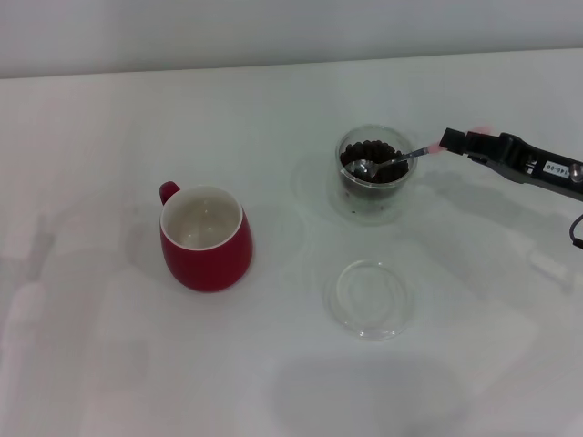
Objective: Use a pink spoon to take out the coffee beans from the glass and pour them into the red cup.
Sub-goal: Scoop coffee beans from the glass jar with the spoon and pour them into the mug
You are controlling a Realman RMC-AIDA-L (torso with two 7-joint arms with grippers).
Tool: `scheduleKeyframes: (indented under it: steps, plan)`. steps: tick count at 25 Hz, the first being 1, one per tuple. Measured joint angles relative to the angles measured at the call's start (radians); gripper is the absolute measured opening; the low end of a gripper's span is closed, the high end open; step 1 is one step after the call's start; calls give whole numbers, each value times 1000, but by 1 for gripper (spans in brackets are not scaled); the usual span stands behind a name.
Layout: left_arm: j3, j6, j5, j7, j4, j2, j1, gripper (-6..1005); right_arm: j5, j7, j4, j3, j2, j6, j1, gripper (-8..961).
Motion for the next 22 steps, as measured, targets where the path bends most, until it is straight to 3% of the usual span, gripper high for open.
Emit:
scheduleKeyframes:
  steps: [14,22]
  plan:
    - [0,0,-8,0,0,0,0,892,-38,136,6,1,-20,57,37,138]
    - [0,-1,-19,1,0,0,0,892,-35,31,-61,11,-6,35,29,138]
